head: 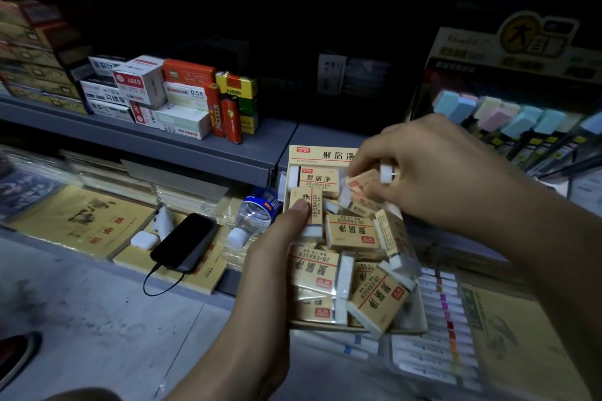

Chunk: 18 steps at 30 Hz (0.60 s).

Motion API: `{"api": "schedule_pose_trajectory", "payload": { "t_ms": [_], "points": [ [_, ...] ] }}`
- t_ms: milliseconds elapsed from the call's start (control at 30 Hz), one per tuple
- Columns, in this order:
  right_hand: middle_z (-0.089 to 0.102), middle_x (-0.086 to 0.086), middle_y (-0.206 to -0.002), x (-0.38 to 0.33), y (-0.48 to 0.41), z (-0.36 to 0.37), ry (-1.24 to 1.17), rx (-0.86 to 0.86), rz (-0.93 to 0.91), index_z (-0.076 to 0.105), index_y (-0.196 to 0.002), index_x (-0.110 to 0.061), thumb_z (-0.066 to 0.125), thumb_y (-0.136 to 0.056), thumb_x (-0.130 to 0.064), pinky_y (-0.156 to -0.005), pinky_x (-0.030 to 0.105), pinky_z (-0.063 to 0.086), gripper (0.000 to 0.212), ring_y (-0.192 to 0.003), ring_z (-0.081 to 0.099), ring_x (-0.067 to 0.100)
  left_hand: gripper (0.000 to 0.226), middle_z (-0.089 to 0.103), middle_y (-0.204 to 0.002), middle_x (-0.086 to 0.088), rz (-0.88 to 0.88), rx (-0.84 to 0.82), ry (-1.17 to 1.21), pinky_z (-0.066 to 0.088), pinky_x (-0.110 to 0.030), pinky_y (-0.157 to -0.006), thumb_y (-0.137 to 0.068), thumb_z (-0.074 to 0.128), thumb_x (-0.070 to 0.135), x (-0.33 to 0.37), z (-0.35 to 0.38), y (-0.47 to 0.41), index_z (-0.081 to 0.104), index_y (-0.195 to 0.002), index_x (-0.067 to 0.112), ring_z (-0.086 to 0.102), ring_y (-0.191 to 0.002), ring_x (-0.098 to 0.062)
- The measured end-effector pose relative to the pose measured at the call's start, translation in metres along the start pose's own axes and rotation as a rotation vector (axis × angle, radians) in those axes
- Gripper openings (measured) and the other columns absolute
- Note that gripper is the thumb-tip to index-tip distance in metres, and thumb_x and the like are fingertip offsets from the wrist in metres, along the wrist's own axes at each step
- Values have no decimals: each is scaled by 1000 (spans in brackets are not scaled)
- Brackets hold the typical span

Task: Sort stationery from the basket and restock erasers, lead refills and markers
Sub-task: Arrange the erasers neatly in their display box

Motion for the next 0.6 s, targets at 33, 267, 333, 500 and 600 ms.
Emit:
{"api": "schedule_pose_trajectory", "payload": {
  "t_ms": [33,267,333,500,600],
  "points": [
    [70,-11,-99,5,0,0,-60,-9,43,74,-105,-39,79,-87,-28,-74,38,56,22,-86,65,13,41,30,-16,8,46,-35,-11,52,-14,-66,-110,30,18,1,-1,4,36,-69,17,45,-38,-9],
    [64,-12,-95,25,0,9,-374,-7,353,72,-77,-29,86,-77,-40,-72,31,46,19,-91,59,9,41,49,-27,1,28,18,82,29,-15,-22,-107,40,20,6,4,12,47,-69,7,45,-18,-5],
    [65,-13,-88,27,1,10,-385,61,397,72,-74,-27,88,-75,-41,-67,27,46,21,-83,59,7,41,47,-26,2,36,35,48,30,-14,-23,-108,39,20,10,4,11,46,-69,7,44,-18,-4],
    [61,-16,-76,20,3,8,-248,139,339,70,-75,-27,85,-78,-43,-51,21,37,22,-68,55,1,44,24,-14,10,12,69,-112,37,-5,-41,-110,34,17,5,-8,5,32,-66,16,38,-21,11],
    [62,-10,-92,22,2,7,-238,20,306,73,-83,-31,88,-73,-44,-64,26,41,22,-87,58,11,45,22,-14,11,-12,126,11,36,-6,-40,-110,33,17,7,-12,8,31,-65,17,60,-43,-2]
  ]
}}
Point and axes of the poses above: each hand's wrist, its own y-axis away from the middle knuckle, its own z-axis out of the palm, x = y × z, the point moved 7 cm from there along -y, towards the middle knuckle
